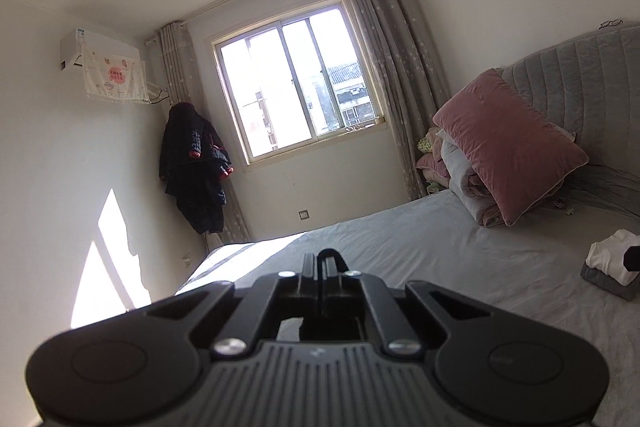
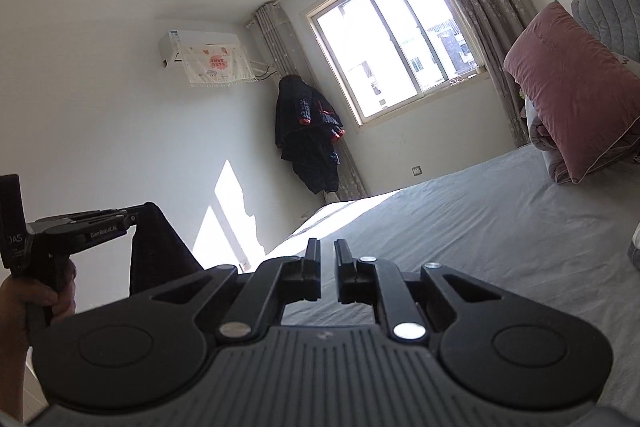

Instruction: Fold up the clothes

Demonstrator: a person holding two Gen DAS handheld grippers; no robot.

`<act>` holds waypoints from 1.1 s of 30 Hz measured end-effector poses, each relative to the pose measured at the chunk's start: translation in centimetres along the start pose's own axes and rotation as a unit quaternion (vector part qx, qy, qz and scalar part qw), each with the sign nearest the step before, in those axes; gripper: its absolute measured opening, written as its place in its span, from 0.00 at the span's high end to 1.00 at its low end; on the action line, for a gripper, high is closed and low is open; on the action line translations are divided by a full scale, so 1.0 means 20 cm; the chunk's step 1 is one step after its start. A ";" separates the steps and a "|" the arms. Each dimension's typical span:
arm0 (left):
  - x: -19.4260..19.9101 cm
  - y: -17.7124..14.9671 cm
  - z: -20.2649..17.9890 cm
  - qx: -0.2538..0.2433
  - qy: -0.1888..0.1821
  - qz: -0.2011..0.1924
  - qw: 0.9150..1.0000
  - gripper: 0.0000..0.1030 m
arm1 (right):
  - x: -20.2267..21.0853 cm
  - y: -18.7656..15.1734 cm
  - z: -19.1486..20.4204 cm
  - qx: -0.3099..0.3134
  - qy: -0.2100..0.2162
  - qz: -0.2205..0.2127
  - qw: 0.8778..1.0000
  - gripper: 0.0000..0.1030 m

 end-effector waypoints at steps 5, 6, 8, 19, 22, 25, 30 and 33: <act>0.00 -0.01 -0.01 0.004 -0.017 0.007 1.000 0.98 | -0.09 -0.29 0.08 0.031 0.015 0.033 0.999 0.50; 0.00 -0.01 -0.02 0.007 -0.023 0.008 1.000 0.98 | -0.10 -0.33 0.10 0.032 0.017 0.037 0.999 0.50; 0.00 -0.01 -0.03 0.010 -0.034 0.010 0.999 0.98 | -0.12 -0.41 0.14 0.036 0.024 0.045 0.998 0.50; 0.04 0.05 -0.10 0.003 -0.060 0.007 0.998 0.98 | -0.18 -0.83 0.46 0.101 0.069 0.097 0.988 0.50; 0.06 0.07 -0.12 0.000 -0.064 0.003 0.998 0.98 | -0.21 -0.90 0.52 0.111 0.068 0.101 0.986 0.50; 0.07 0.08 -0.12 0.002 -0.069 -0.001 0.998 0.98 | -0.23 -0.93 0.54 0.109 0.071 0.101 0.986 0.52; 0.10 0.09 -0.14 0.006 -0.079 -0.010 0.997 0.98 | -0.26 -0.93 0.55 0.114 0.057 0.090 0.988 0.53; 0.14 0.10 -0.16 0.004 -0.086 -0.017 0.996 0.98 | -0.28 -0.91 0.51 0.118 0.039 0.080 0.989 0.53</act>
Point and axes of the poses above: each gripper's, at about its wrist camera, not at the fingertips, and x roughly against the way its jaws point, z to its left, y to its top, the point moved 9 cm from there along -x, roughly the way its jaws point, and after that the axes turned 15 degrees about -y, right-handed, at the moved point
